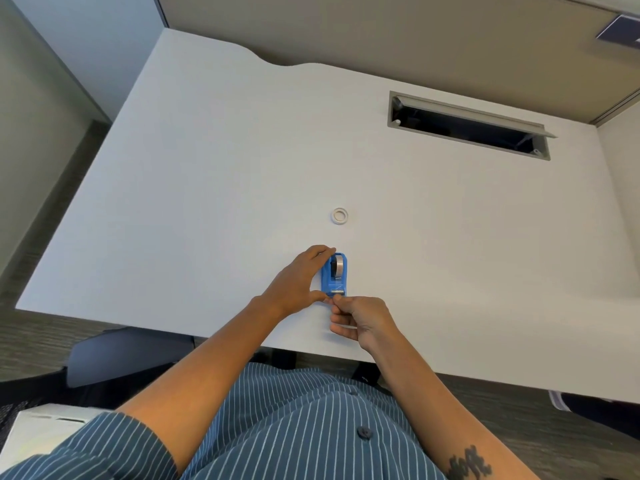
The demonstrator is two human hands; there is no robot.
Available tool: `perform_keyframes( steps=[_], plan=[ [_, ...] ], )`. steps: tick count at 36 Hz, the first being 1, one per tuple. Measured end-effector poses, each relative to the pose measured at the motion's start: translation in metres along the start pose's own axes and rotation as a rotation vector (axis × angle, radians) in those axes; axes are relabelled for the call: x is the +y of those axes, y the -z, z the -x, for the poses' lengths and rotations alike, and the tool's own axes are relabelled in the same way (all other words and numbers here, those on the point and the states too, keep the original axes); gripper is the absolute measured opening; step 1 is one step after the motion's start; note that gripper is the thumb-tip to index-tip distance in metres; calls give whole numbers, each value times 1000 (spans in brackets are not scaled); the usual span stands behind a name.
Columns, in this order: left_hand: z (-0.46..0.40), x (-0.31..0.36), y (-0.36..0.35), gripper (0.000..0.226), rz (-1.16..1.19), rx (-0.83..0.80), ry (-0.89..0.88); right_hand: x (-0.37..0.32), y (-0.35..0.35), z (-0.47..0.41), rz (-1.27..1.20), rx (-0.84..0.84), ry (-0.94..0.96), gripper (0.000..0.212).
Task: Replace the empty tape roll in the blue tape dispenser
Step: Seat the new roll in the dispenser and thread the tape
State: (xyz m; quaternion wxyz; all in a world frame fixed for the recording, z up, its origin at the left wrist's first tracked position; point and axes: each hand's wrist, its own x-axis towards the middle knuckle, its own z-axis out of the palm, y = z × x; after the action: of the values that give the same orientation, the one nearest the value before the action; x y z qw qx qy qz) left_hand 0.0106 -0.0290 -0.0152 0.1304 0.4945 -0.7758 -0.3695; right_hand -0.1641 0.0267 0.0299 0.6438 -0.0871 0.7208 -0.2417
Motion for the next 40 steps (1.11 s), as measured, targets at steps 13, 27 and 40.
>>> perform_keyframes(
  steps=[13,27,40],
  plan=[
    [0,0,0,98,4,-2,-2,0,2,-5,78,-5,71,18],
    [-1,3,2,99,-4,-9,-1,14,5,-6,116,31,178,29],
    [-1,1,2,101,-2,-16,0,24,4,-16,157,113,229,30]
  ],
)
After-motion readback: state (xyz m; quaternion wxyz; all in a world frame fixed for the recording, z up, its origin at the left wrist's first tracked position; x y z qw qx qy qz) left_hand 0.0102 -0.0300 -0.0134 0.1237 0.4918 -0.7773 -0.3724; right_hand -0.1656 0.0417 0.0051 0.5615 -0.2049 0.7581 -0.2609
